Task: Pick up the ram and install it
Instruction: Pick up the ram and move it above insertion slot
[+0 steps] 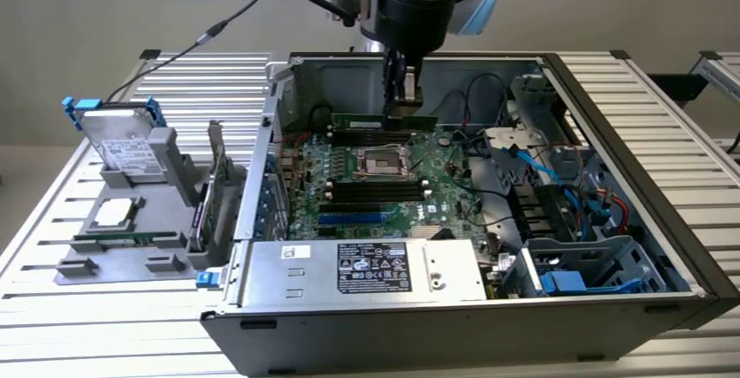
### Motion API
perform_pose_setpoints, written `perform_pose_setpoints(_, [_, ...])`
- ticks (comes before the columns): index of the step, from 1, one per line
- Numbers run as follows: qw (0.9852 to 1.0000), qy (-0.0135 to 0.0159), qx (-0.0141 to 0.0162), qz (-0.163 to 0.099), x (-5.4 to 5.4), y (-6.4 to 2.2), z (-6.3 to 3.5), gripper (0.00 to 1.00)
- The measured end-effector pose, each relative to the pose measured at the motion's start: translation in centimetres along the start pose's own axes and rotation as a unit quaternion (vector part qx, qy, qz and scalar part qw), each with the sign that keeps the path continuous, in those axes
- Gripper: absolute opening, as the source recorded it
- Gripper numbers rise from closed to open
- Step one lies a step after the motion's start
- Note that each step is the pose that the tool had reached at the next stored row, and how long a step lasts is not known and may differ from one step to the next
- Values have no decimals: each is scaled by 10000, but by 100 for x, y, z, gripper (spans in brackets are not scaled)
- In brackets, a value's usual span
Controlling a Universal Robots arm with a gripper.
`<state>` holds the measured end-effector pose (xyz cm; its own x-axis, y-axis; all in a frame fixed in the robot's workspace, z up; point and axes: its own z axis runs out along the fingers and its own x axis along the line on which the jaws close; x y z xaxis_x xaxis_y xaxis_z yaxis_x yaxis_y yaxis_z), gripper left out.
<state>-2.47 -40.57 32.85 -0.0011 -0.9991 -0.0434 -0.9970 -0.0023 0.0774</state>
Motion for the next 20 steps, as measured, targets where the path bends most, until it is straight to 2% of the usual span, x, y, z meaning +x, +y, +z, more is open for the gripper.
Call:
perform_pose_setpoints(8, [10000, 2, 19, -1, 6, 1, 146, 15])
perform_pose_setpoints(15, [10000, 24, 26, 1, 12, -1, 270, 15])
perform_pose_setpoints(17, [10000, 40, 28, 1, 12, 2, 291, 15])
perform_pose_setpoints(20, [10000, 40, 27, 0, 13, 2, 291, 15])
